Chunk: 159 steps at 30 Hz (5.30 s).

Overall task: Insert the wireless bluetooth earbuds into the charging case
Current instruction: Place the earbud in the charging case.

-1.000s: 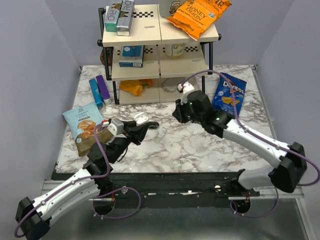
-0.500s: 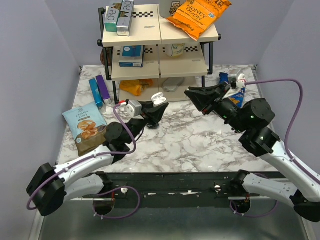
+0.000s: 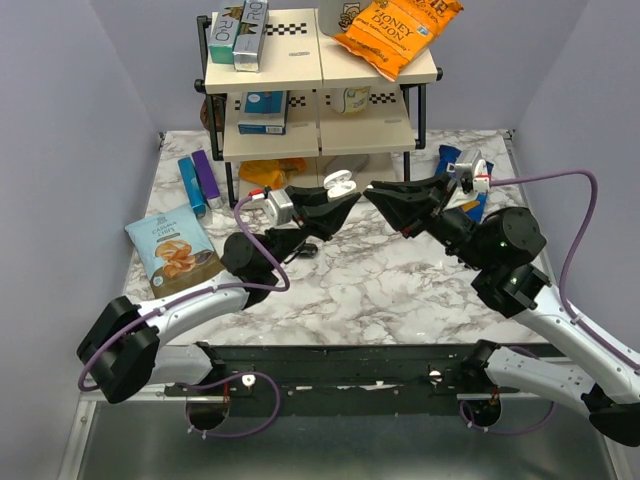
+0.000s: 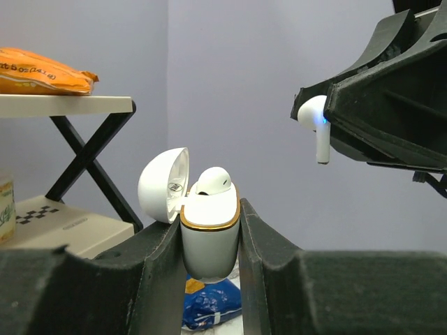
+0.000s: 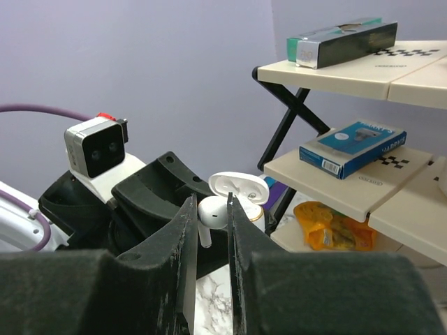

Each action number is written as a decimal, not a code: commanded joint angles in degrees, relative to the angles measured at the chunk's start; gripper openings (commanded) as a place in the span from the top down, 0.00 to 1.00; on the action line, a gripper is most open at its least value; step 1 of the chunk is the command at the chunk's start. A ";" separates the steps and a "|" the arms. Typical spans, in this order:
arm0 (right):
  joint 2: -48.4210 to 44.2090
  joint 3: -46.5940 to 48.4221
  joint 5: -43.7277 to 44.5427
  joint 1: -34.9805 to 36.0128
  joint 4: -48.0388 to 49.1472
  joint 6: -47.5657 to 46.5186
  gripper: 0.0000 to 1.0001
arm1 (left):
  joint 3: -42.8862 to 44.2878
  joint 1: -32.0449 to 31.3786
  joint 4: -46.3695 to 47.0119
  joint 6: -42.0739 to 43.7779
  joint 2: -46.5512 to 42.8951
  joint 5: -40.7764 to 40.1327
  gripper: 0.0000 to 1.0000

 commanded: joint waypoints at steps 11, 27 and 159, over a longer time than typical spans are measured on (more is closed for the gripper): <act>5.16 1.99 -0.07 2.32 6.72 -1.60 0.99 | 3.87 -0.10 -4.17 -2.84 0.92 2.55 1.00; 7.62 0.05 11.01 6.54 13.05 -7.66 0.99 | 3.96 -0.10 -8.92 -2.40 -0.49 2.20 1.00; 3.13 9.07 27.70 7.68 -11.76 -13.56 0.50 | -1.31 -0.10 -8.38 1.20 -5.58 4.74 1.00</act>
